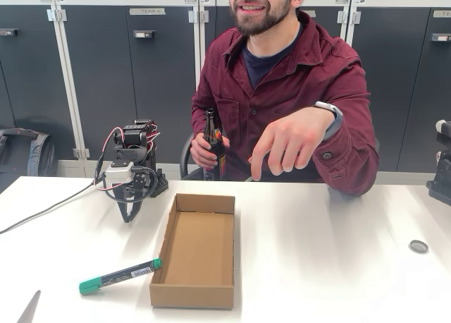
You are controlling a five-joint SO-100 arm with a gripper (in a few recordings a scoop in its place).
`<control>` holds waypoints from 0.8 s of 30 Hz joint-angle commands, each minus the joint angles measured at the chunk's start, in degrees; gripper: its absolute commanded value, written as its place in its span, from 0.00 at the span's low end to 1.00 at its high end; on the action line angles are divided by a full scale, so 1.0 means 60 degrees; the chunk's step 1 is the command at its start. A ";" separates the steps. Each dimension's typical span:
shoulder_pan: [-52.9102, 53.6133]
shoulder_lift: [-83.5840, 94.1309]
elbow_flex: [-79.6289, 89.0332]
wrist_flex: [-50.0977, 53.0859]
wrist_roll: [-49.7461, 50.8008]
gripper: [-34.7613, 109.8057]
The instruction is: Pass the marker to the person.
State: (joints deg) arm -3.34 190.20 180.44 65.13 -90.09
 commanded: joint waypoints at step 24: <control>0.0820 -0.8071 -0.5244 -0.1406 0.7046 0.23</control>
State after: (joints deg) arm -1.49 166.99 167.96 56.87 -66.62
